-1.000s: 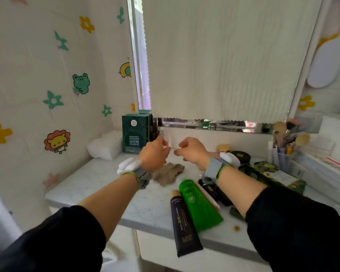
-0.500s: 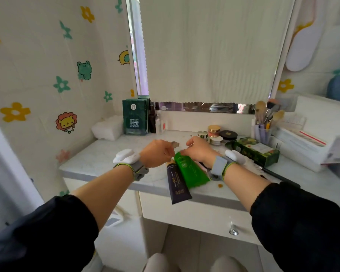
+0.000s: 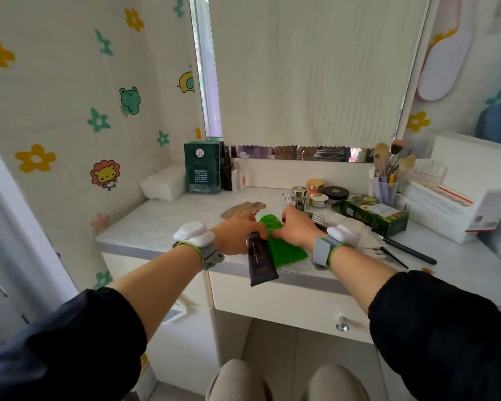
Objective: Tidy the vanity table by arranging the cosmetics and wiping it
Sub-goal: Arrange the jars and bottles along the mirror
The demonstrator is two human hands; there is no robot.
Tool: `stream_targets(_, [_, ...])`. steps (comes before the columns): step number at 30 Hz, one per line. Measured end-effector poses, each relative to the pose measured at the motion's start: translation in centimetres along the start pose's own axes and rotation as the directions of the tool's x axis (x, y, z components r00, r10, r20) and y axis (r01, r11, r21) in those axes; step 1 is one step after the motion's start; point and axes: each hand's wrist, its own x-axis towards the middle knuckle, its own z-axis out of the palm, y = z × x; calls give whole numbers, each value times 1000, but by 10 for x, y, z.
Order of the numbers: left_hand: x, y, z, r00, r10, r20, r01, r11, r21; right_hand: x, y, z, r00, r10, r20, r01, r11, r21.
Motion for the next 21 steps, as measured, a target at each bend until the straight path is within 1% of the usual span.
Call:
stream_targets(6, [-5, -5, 7, 999, 10, -49, -1, 980, 198, -4, -6, 2, 1000, -4, 7, 5, 994, -113])
stream_targets(10, [-6, -11, 8, 999, 6, -41, 4, 967, 255, -8, -9, 1, 999, -26, 27, 30, 989, -143])
stream_targets(15, [-10, -22, 11, 999, 37, -26, -27, 948, 316, -10, -11, 1, 998, -50, 48, 57, 983, -177])
stream_targets(19, [-13, -32, 16, 995, 51, -80, -20, 938, 346, -8, -10, 5, 992, -96, 85, 108, 984, -141])
stream_targets(21, [-15, -38, 19, 993, 66, -95, -26, 928, 372, -9, -11, 5, 987, -123, 105, 139, 978, -155])
